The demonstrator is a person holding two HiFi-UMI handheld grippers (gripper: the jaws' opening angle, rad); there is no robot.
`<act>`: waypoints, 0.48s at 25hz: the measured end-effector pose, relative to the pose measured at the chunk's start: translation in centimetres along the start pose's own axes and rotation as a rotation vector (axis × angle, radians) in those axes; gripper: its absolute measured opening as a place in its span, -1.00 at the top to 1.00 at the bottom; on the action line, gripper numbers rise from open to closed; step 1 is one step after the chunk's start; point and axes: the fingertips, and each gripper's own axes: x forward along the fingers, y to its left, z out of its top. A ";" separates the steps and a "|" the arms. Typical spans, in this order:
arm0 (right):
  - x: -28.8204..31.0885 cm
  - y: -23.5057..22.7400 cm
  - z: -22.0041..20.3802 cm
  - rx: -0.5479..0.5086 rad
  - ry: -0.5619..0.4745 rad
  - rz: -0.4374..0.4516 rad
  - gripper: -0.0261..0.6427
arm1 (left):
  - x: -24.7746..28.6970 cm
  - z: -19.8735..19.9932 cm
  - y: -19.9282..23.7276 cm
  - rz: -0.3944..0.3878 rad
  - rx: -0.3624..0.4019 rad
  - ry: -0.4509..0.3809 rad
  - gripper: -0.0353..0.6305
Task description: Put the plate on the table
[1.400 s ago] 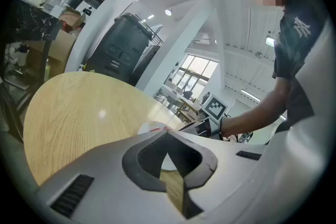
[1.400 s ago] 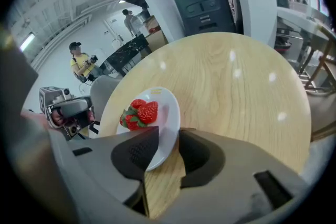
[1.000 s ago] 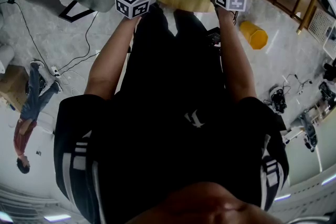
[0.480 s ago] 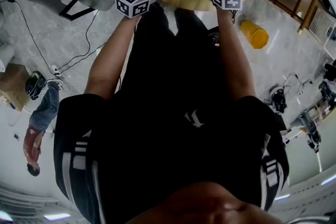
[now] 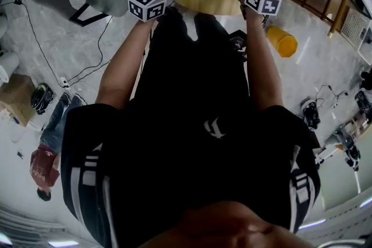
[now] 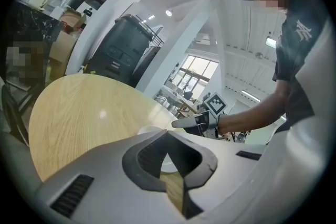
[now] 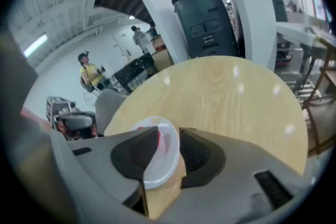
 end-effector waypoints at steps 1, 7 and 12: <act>-0.4 0.3 0.8 0.021 -0.030 0.044 0.54 | 0.0 0.4 0.0 0.001 0.005 -0.003 0.86; -4.1 2.4 4.8 0.059 -0.156 0.253 0.93 | -0.2 4.3 -1.1 -0.005 0.070 -0.033 0.86; -8.4 4.2 7.9 0.134 -0.278 0.410 0.93 | -0.1 7.0 -3.1 -0.025 0.113 -0.053 0.86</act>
